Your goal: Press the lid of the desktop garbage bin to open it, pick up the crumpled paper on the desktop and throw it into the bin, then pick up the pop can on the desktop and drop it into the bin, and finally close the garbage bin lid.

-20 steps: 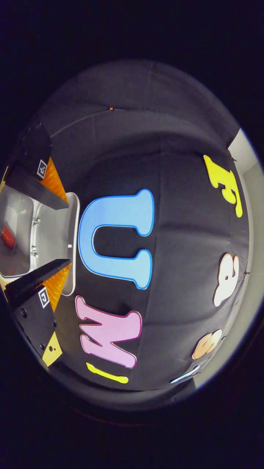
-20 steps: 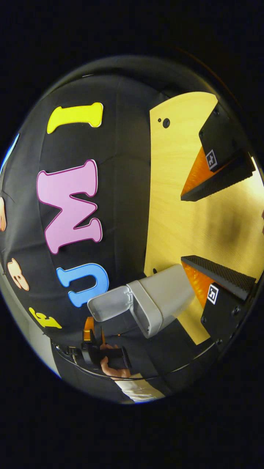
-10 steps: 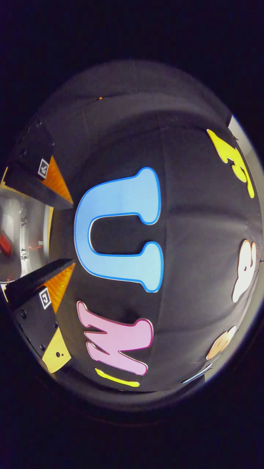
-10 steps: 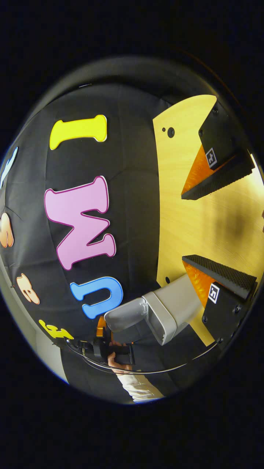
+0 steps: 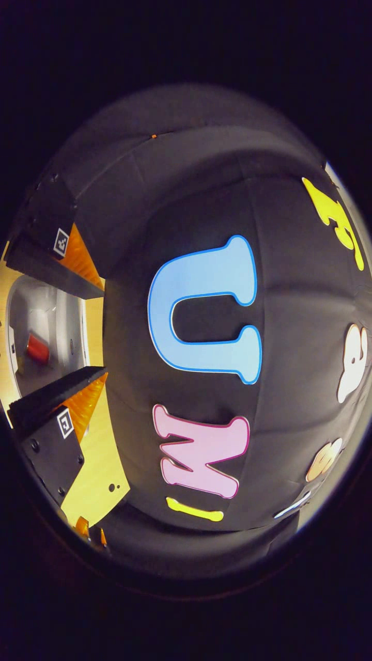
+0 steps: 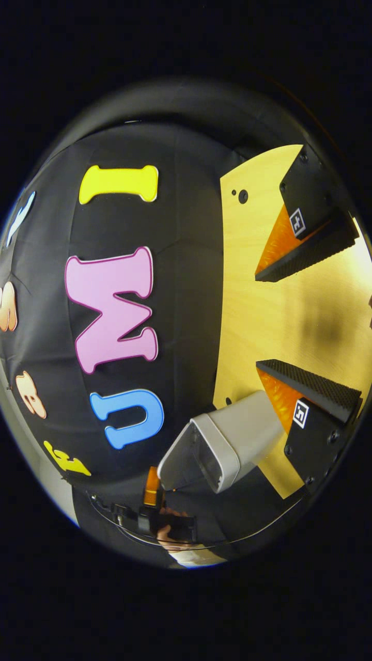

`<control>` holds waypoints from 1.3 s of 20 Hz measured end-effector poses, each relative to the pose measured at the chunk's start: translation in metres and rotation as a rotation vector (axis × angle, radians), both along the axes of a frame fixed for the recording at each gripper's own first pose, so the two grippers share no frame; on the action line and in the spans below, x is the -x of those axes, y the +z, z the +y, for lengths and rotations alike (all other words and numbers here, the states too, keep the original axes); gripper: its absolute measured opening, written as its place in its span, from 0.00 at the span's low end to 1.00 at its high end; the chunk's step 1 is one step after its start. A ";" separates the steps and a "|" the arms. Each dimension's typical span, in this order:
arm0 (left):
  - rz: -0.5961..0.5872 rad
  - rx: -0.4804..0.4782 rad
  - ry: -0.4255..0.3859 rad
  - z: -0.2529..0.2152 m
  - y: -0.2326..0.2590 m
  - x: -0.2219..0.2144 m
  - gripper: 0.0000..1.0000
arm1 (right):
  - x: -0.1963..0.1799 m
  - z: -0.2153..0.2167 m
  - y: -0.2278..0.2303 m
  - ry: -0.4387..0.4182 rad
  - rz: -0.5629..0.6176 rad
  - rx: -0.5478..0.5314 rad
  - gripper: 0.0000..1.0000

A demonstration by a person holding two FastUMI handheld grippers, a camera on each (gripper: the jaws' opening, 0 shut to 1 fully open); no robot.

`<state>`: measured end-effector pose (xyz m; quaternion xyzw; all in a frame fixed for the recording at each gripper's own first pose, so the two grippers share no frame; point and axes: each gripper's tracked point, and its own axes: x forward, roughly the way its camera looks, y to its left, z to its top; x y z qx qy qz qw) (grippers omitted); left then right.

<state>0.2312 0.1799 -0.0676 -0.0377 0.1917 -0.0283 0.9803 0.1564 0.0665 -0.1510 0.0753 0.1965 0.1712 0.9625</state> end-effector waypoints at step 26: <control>0.116 -0.072 -0.154 -0.020 -0.113 0.046 0.85 | 0.124 -0.013 0.031 -0.156 -0.021 0.117 0.98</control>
